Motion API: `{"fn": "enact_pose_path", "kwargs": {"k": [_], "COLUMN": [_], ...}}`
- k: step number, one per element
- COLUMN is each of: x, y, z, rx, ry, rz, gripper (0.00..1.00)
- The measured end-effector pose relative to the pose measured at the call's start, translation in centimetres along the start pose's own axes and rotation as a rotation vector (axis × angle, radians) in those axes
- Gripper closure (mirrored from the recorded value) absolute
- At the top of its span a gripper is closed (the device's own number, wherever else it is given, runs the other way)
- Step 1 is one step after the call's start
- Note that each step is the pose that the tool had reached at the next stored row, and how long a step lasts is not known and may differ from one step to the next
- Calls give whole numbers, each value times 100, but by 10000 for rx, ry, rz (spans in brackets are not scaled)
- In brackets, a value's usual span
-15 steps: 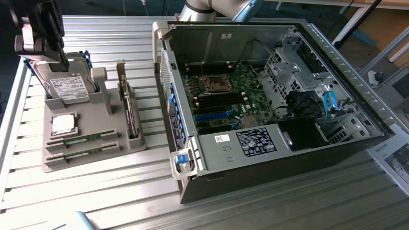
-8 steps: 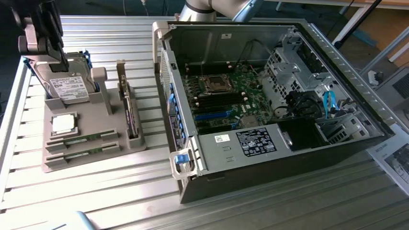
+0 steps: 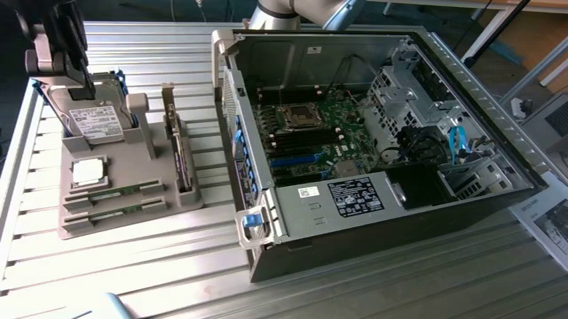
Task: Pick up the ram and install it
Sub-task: 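Pick up the ram and move it above insertion slot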
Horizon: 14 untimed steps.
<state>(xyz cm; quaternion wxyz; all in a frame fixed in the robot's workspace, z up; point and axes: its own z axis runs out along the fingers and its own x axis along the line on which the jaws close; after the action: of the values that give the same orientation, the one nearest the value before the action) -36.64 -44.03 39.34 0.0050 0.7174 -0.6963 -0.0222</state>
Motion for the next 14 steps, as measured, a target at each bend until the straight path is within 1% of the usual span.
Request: {"fn": "enact_pose_path", "kwargs": {"k": [8,14], "x": [68,80], "y": [2,0], "z": [-1,19], "rx": [0,2], "ry": [0,-1], "rz": [-2,-3], "gripper": [90,90]}}
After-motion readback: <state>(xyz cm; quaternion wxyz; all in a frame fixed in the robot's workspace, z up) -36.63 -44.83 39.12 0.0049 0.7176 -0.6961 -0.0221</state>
